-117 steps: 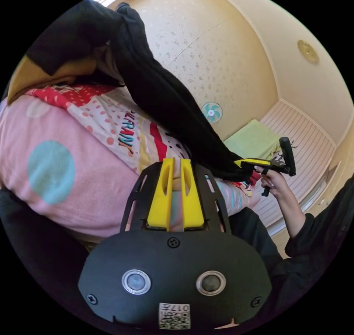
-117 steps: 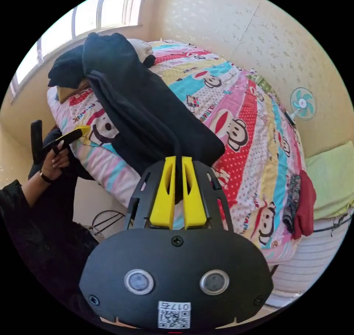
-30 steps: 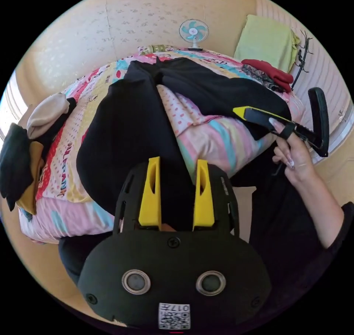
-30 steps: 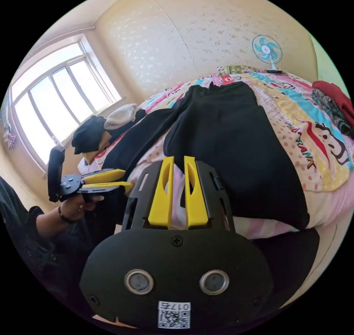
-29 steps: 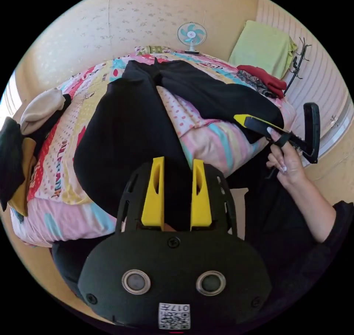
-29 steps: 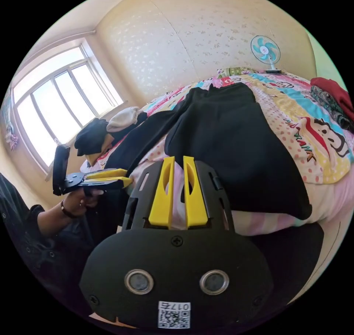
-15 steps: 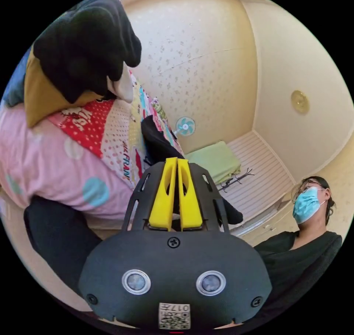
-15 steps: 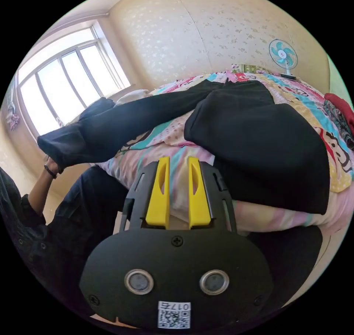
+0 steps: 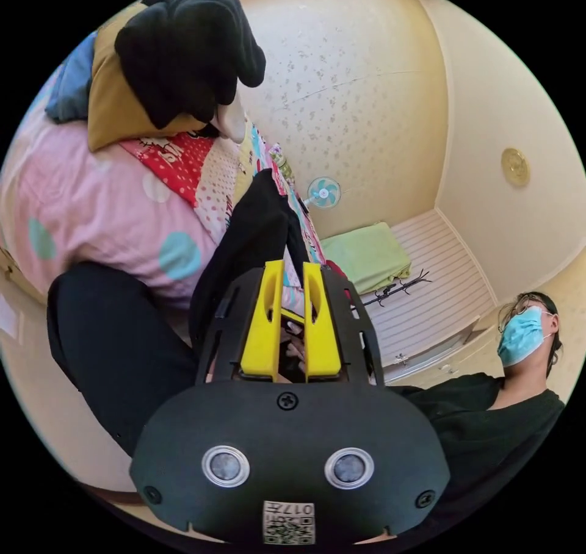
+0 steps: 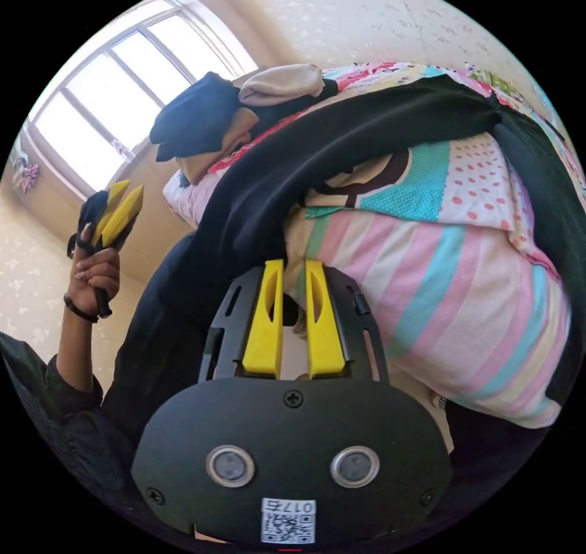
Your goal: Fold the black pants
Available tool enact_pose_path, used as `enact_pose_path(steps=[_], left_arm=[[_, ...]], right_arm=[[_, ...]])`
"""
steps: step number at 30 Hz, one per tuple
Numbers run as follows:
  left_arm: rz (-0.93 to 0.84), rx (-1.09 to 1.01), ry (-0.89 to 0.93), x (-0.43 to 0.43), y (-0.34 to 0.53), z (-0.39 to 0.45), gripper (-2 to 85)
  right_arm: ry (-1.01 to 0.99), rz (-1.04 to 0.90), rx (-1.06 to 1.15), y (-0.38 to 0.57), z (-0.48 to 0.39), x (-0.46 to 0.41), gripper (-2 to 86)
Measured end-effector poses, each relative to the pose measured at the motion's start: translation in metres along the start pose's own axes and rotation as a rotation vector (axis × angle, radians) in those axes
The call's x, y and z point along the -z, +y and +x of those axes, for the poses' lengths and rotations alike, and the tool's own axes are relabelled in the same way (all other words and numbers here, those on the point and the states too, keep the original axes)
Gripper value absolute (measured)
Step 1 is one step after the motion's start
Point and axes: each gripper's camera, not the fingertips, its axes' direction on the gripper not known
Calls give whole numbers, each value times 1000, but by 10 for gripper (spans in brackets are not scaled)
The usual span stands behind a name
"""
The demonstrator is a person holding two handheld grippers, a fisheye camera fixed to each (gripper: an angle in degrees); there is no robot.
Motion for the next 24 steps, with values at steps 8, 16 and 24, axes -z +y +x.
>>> enact_pose_path(steps=[8,16,24], left_arm=[[-64,-29,-43,-12,10,-5,65],[-60,-7,-20,-11,37,-21,60],[-157,-148,-204,-17,71,-5,61]], right_arm=[[-236,-43,-79,24,19,-28,80],[-241,-113,-16,14,2,-54,42],[-364,-207,123,50,-31,66,36]])
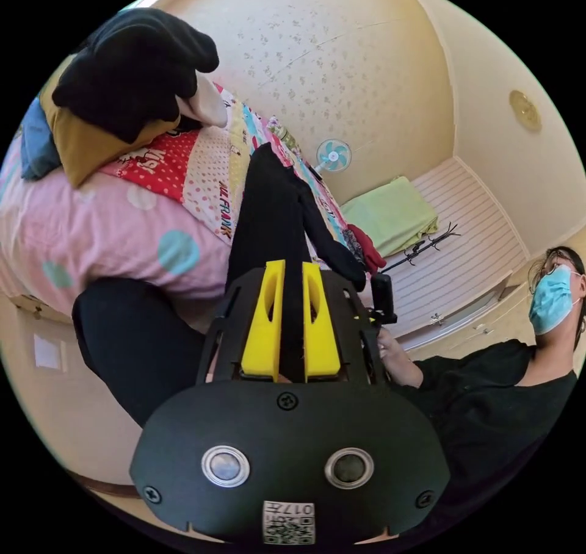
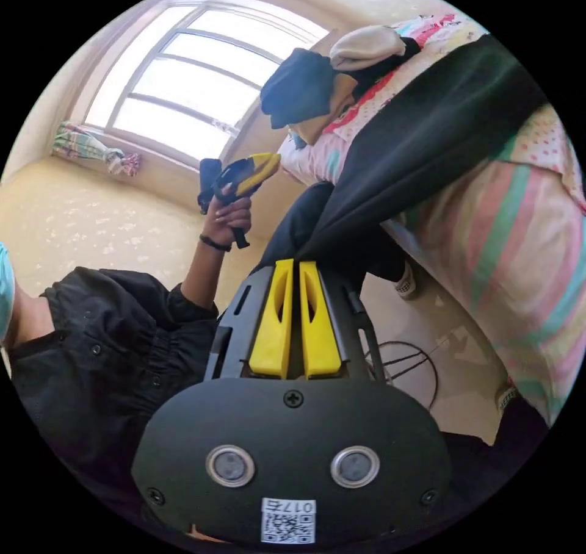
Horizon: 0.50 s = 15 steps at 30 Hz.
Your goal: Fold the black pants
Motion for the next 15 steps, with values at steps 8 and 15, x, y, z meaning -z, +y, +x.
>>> enact_pose_path(steps=[8,15], left_arm=[[-227,-146,168,-117,25,48,68],[-492,-312,132,-226,62,104,74]], right_arm=[[343,321,-255,83,39,123,86],[467,265,-210,68,74,142,117]])
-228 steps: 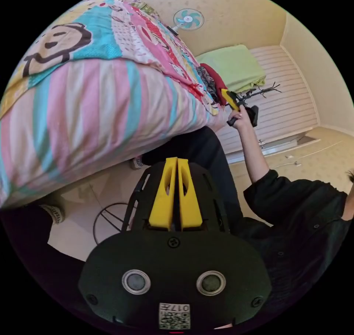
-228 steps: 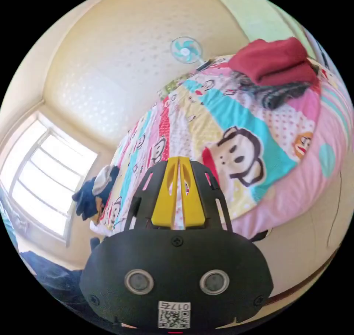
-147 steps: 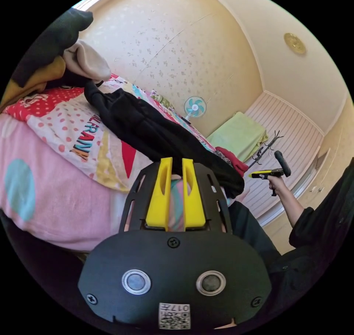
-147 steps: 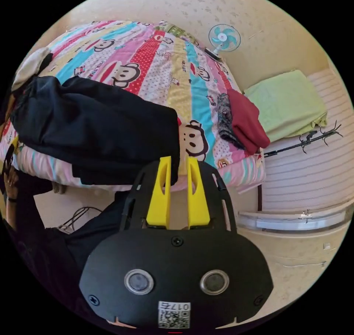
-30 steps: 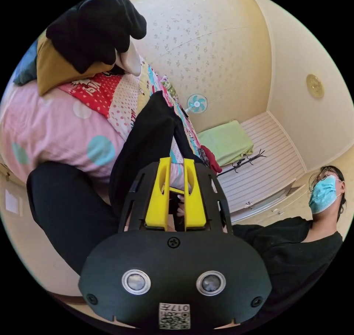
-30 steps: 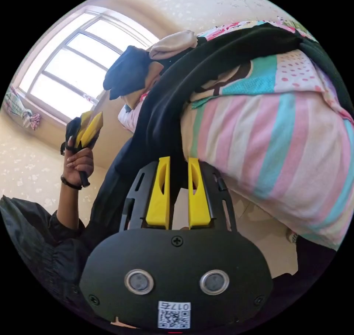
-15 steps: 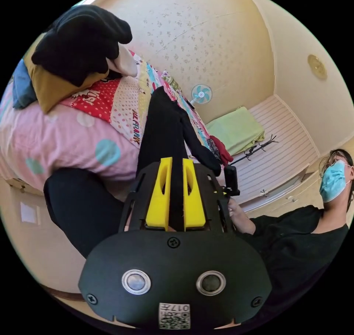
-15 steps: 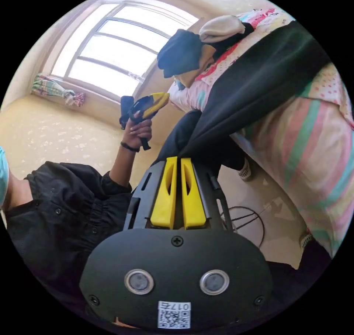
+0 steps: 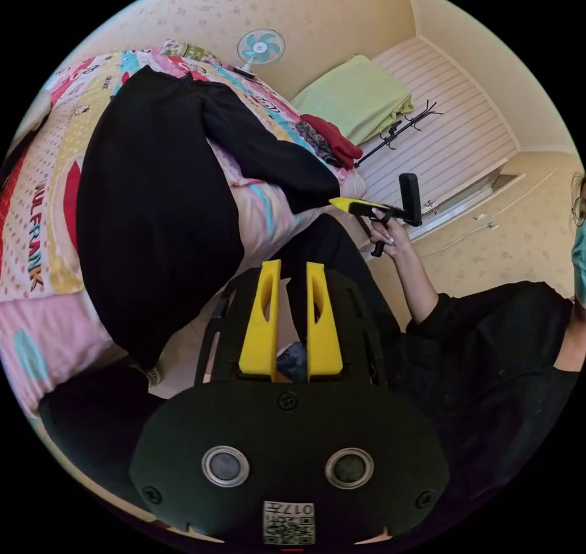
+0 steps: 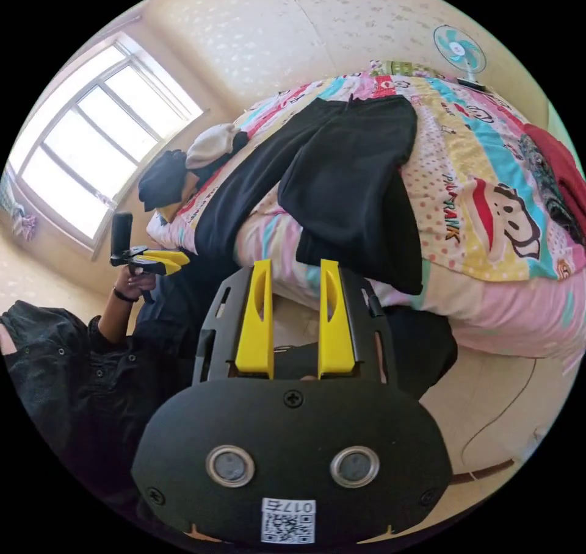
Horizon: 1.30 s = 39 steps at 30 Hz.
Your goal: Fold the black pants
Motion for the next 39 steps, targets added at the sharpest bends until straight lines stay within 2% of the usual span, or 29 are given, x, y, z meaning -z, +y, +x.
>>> enact_pose_path(steps=[2,5,8,11,14,15,16,17,19,23,28,31,32,35,36,38,39], left_arm=[[-5,2,42,-15,4,3,73],[-9,10,56,-29,17,5,71],[7,31,-23,-27,35,4,69],[25,49,-35,-17,51,-1,67],[78,62,2,-1,70,-7,65],[105,65,18,4,79,-10,64],[117,67,27,6,82,-12,64],[137,77,44,9,90,-17,63],[156,102,72,9,99,-27,63],[156,122,162,3,104,-38,63],[103,74,109,-24,102,-19,67],[21,-18,113,-57,86,3,84],[-15,-59,116,-70,77,13,88],[-48,-115,66,-97,54,31,100],[-52,-121,45,-106,47,34,103],[-57,-113,25,-118,40,36,107],[-52,-96,15,-123,38,35,109]], right_arm=[[110,-50,62,-13,-15,-27,121],[409,-108,92,-30,-25,-74,122],[464,-133,69,-35,-30,-86,98],[358,-143,68,-25,-40,-41,49],[-69,-205,162,5,-53,26,39],[-307,-270,277,22,-64,47,38],[-446,-306,370,39,-74,65,38],[-445,-312,375,45,-76,72,38],[-314,-269,276,65,-63,96,43],[-283,-51,20,83,-5,118,80],[-97,170,-294,73,82,93,115],[-58,254,-328,40,121,78,120],[-39,246,-334,32,129,73,119],[34,6,-379,-8,170,24,117],[43,-10,-419,-13,177,21,115],[-42,-61,-428,-19,177,33,89],[-158,-51,-416,-22,173,43,60]])
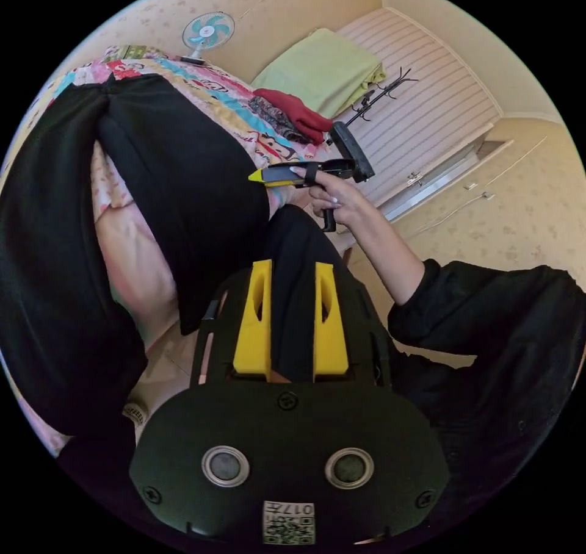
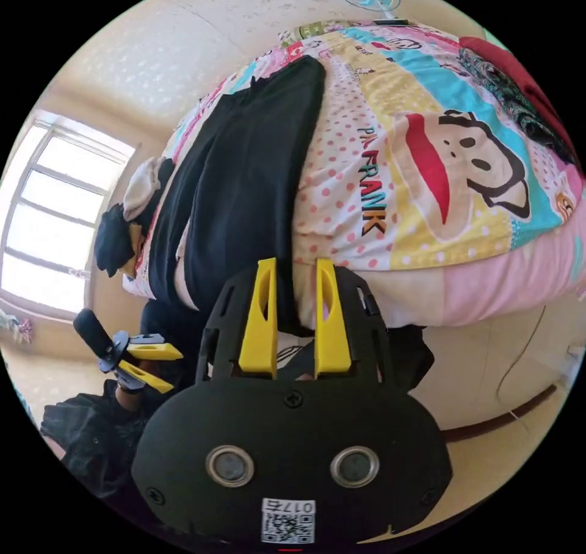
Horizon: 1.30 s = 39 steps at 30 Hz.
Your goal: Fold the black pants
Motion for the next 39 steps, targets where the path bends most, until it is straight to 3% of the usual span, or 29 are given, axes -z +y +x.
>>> enact_pose_path(steps=[5,9,12,16,17,20,23,25,26,28,31,35,36,39], left_arm=[[90,134,-61,-9,-6,-6,135],[206,234,-168,5,-31,-12,162],[265,322,-148,17,-50,-28,148],[287,532,-185,38,-54,-69,81],[283,537,-175,42,-51,-82,50],[297,279,8,57,-36,-112,19],[327,282,344,82,-12,-145,10],[311,279,400,98,-6,-149,7],[293,268,412,110,-5,-148,6],[295,238,416,131,-5,-141,5],[308,175,402,167,-8,-125,4],[337,166,462,201,-12,-115,4],[352,179,493,209,-11,-115,4],[456,289,646,241,6,-138,3]], right_arm=[[-140,19,81,-11,-42,19,26],[-189,-62,137,-40,-72,-2,19],[-230,-136,153,-52,-94,-35,17],[-54,-323,288,-60,-121,-87,19],[-34,-330,308,-61,-121,-88,20],[-85,-330,374,-68,-105,-76,27],[-389,-158,307,-81,-65,-42,42],[-523,84,193,-91,-31,-9,108],[-492,131,171,-93,-26,-2,136],[-215,324,103,-99,-14,20,194],[8,385,-69,-126,12,15,209],[-78,347,-83,-165,39,-15,154],[-69,331,-92,-174,42,-22,91],[-255,477,-85,-178,30,-12,40]])
